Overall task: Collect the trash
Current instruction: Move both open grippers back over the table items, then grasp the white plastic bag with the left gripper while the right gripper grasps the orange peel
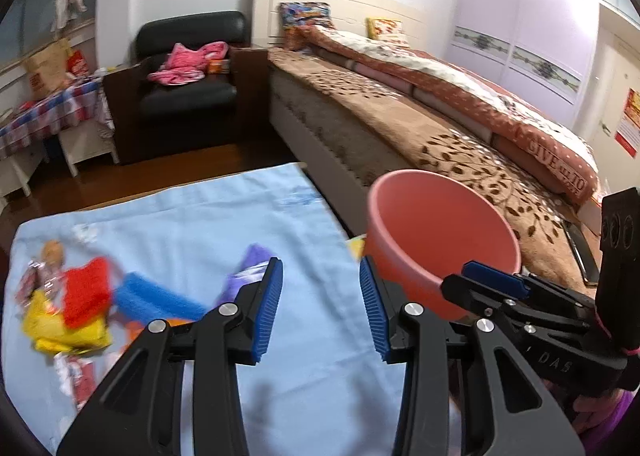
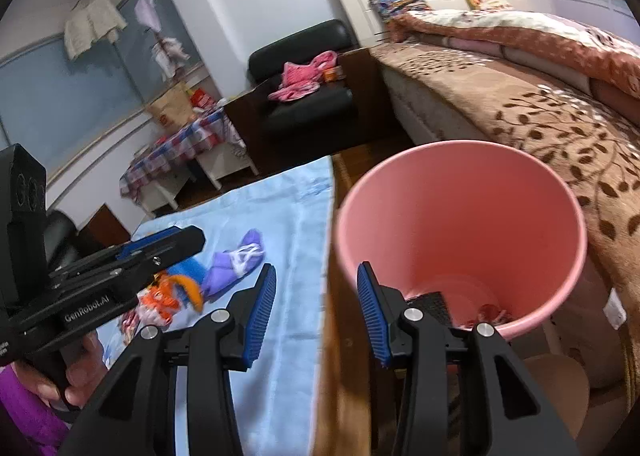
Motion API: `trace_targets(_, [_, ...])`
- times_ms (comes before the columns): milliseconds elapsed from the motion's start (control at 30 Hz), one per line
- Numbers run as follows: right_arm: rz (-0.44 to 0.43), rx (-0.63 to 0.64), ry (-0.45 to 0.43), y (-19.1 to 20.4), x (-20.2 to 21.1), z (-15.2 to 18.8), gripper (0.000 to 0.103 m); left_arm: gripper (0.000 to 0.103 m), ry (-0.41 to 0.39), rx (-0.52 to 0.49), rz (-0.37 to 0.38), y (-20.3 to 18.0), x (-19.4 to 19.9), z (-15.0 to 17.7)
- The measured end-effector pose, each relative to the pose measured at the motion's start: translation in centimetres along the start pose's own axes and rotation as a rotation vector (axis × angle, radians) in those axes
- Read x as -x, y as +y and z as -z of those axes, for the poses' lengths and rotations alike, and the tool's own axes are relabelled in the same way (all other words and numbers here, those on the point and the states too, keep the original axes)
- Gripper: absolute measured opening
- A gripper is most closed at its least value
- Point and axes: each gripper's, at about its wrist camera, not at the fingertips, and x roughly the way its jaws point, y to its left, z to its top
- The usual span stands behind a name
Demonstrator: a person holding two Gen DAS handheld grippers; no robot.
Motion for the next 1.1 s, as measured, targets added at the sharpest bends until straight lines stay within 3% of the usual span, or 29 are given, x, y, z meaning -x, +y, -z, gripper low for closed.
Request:
trace_targets(233, [-0.031, 0.077, 0.037, 3.7, -1.1, 0.6, 0.043, 0.04, -0.003, 0.075, -0.068, 5.4, 2.7, 1.9])
trace_targets(533, [-0.051, 0.136, 0.09, 6.3, -2.8, 1.1, 0.046, 0.04, 0.065, 0.179, -0.139, 11.5, 3.9, 5.6])
trace_targets(833, [-0.054, 0.173, 0.134, 7.8, -4.2, 1.9, 0.049, 0.041, 0.112, 0.2, -0.158, 13.4, 2.1, 7.1])
trace_targets(900, [-0.054, 0.18, 0.149, 8.0, -4.6, 2.0, 0.049, 0.05, 0.105, 0.2, -0.161, 13.7, 1.9, 7.1])
trace_targets(1100, [-0.084, 0.213, 0.202, 9.4, -6.2, 2.4, 0.05, 0.051, 0.103, 0.224, -0.124, 13.9, 1.5, 7.4])
